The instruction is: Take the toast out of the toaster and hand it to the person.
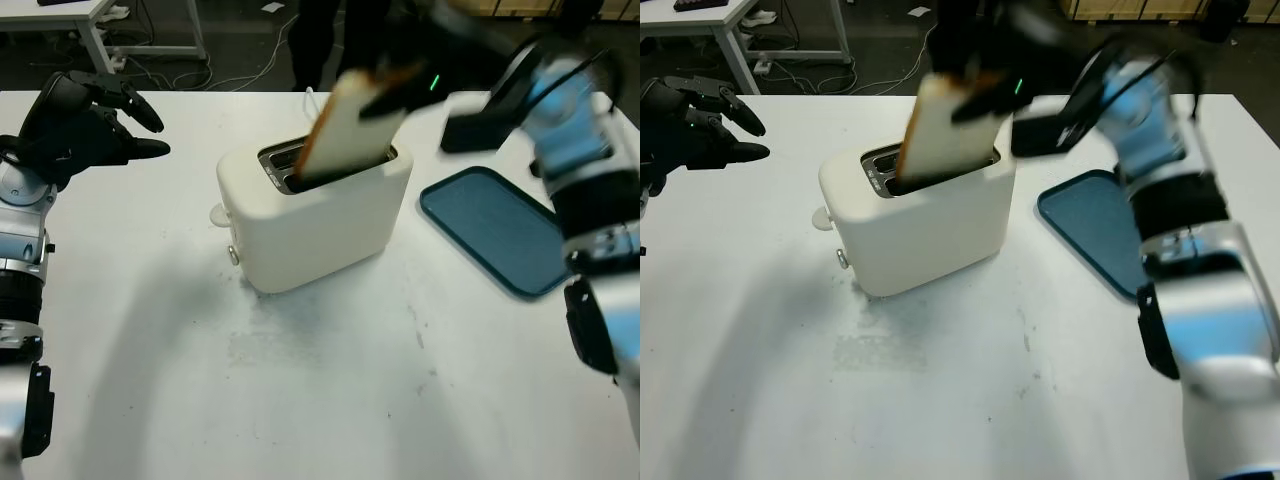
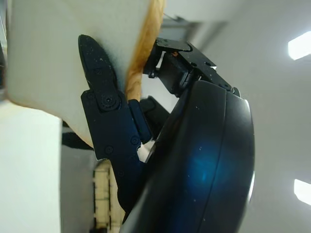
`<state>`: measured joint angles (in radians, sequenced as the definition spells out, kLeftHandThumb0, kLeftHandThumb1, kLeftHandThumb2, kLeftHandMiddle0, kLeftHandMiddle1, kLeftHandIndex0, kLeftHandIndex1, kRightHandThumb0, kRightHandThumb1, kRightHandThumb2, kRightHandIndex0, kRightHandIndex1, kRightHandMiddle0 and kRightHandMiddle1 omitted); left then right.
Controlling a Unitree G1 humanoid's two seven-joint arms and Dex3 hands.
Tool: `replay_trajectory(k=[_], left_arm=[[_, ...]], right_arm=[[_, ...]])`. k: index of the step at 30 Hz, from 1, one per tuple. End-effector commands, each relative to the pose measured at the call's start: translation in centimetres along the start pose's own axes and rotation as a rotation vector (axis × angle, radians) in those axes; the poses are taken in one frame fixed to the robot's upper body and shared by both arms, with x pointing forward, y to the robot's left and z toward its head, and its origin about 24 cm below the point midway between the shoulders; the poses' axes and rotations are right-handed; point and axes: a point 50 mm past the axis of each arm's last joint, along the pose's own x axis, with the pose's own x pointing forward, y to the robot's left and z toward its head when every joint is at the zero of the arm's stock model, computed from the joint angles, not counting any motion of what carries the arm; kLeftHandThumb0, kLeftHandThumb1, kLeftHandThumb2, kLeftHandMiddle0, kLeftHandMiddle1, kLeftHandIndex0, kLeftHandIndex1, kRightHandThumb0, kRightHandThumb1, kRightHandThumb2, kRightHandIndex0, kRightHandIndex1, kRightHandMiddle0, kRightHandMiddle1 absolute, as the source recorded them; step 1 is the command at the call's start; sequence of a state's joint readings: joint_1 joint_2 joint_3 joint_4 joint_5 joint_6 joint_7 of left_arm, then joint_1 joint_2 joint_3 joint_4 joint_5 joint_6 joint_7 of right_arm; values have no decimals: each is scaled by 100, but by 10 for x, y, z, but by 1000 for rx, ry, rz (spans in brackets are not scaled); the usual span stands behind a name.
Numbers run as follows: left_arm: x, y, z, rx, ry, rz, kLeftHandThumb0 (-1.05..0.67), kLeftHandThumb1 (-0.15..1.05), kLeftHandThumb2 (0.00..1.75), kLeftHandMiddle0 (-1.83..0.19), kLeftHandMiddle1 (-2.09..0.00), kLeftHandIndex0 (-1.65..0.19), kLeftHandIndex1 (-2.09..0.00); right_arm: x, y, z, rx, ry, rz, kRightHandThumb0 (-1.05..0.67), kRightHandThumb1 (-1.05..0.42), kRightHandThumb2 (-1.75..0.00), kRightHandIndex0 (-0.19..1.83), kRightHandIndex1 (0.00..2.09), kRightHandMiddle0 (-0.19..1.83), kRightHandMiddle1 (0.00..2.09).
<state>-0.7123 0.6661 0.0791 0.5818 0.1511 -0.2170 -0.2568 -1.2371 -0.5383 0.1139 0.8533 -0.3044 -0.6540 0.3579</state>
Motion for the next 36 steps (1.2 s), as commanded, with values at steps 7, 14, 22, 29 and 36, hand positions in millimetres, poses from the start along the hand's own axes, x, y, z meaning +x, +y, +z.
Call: replay_trajectory(k=[7,14,22,29,36], left_arm=[[-1,1,-3,-7,7,-4,-105,68,1,-110,-97,-97,-100],[-1,0,-5,-32,2,-2,-105,68,1,-110,-97,-98,-98],[-1,0,-6,-16,-8,-8,-105,69,1,-109,-98,-97,-99],[-1,-1,-8,-21,-10,-4,-105,70,1,-109,-98,-98,-99],[-2,-2,-10,-33,0,-2,-105,69,0,-110,-98,-99,-98]], right_arm=[[-12,-53,-16,187,58,-252,-34,-84,-2,101,175,79,175],[-22,-41,-47,253,294,-354,-27,-86,-3,107,175,86,175],[-32,4,-77,371,566,-455,-10,-84,-4,92,175,71,175],[-32,49,-84,512,688,-453,-5,-89,-4,85,175,64,175],[-36,76,-85,615,744,-518,-3,-89,-3,88,175,66,175]])
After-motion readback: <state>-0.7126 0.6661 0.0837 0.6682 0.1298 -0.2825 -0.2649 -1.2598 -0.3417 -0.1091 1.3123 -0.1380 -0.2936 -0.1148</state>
